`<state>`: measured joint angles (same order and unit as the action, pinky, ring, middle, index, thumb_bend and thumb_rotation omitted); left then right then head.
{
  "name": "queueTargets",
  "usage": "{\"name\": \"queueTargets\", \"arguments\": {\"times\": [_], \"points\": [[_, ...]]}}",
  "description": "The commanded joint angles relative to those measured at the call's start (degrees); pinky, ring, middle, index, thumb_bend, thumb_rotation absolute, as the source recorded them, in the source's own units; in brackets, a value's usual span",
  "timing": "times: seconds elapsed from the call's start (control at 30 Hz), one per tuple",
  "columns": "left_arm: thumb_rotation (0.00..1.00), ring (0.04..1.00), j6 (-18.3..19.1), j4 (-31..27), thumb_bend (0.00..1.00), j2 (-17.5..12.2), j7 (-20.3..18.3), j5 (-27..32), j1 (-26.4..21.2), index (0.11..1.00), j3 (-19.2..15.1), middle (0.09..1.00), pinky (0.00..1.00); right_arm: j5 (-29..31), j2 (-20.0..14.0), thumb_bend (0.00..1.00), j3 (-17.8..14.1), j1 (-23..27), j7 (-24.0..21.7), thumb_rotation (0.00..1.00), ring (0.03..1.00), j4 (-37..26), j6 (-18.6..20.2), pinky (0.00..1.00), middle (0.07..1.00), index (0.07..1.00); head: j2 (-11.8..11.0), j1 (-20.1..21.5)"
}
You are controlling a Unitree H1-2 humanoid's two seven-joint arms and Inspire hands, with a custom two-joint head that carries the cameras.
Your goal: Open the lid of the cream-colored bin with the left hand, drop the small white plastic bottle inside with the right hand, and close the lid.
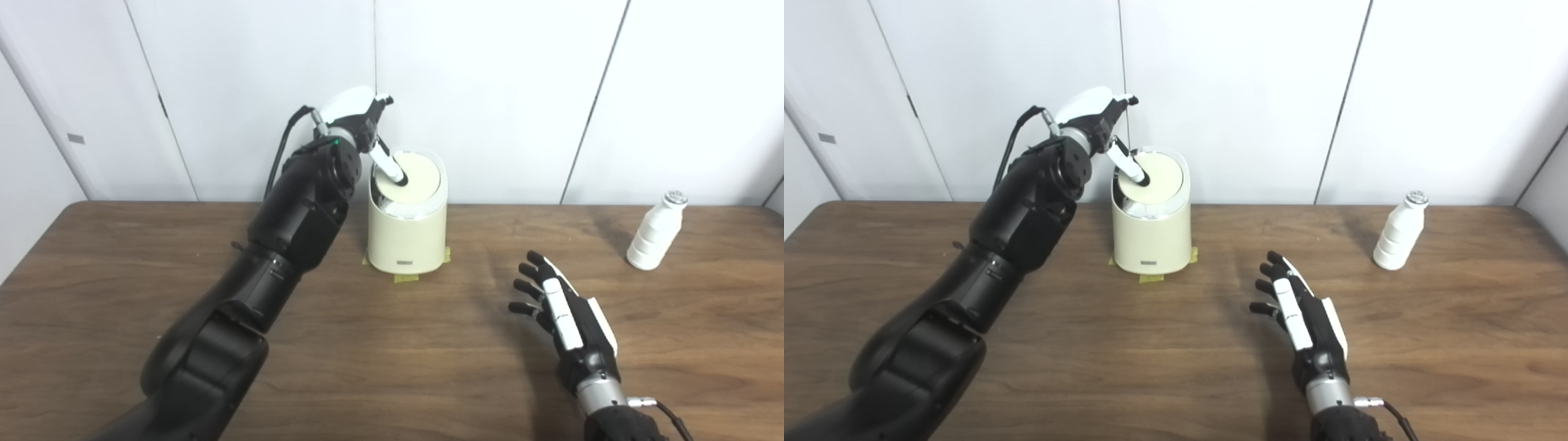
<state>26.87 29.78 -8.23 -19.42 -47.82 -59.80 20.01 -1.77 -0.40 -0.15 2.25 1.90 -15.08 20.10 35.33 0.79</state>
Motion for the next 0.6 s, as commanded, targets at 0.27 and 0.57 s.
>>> {"name": "queueTargets", "arguments": {"times": [0.27,0.57], "points": [[0.01,0.874,-0.5,-1.9,0.91,-2.4,0.2,-0.2,-4.5,0.975,3.2,0.927,0.77,-0.8,0.5,0.51,0.4,1.6,0.2,0.9,0.83,-1.6,-1.2,0.66,0.872,0.889,0.5,0.2],[0.01,0.925,-3.1,-2.1,0.96,-3.3,-0.1,-2.4,-4.6,0.98,9.2,0.946,0.89,-1.0,0.9,0.5,0.0,1.8,0.4,0.9,0.829,-1.7,-1.0,0.67,0.871,0.881,1.0,0.7]]}}
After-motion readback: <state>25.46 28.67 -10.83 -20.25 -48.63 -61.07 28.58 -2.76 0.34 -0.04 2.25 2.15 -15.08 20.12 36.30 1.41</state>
